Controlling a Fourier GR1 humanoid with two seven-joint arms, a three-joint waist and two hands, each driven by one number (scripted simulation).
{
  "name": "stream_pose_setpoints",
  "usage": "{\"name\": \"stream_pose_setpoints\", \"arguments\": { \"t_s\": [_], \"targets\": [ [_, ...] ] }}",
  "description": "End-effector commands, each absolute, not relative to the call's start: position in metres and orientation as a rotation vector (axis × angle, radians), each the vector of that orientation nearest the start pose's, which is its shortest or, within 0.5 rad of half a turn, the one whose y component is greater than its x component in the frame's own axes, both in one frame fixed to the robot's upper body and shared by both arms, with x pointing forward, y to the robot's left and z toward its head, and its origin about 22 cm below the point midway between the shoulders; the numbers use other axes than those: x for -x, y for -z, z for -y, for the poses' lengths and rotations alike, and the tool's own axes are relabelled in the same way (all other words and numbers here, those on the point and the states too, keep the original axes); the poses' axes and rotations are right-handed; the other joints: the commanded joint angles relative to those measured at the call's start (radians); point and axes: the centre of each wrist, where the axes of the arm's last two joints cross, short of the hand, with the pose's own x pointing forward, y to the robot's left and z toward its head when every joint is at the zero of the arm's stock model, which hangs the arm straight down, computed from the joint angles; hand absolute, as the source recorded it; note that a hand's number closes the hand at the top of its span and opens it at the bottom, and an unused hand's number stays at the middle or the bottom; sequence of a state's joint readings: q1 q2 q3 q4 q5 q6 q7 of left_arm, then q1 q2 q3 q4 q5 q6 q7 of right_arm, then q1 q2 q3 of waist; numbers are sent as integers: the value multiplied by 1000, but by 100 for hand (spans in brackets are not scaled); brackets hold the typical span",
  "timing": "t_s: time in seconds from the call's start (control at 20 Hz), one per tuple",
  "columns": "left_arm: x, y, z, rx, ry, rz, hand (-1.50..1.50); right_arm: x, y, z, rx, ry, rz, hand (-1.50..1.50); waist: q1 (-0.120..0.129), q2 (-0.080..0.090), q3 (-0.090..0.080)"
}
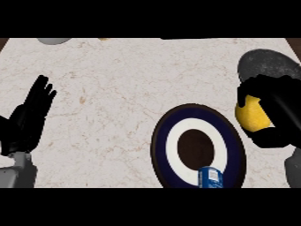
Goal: Pick the lemon from the plate and place it in the pan
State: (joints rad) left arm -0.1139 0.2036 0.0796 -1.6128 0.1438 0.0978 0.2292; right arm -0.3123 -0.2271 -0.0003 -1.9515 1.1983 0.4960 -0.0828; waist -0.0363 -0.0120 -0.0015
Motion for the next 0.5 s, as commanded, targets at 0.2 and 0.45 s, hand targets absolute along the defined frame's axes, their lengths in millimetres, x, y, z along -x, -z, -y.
{"name": "stream_pose_setpoints", "arguments": {
  "t_s": [0.2, 0.45],
  "targets": [
    [-282, -64, -278, -103, -63, 1523, 0, -256, -215, 254, 1131, -1088, 1629, 150, 35, 12, 1],
    [-280, -68, -267, -112, -43, 1542, 0, -292, -224, 296, 1164, -979, 1602, 150, 43, 13, 2]
  ]
}}
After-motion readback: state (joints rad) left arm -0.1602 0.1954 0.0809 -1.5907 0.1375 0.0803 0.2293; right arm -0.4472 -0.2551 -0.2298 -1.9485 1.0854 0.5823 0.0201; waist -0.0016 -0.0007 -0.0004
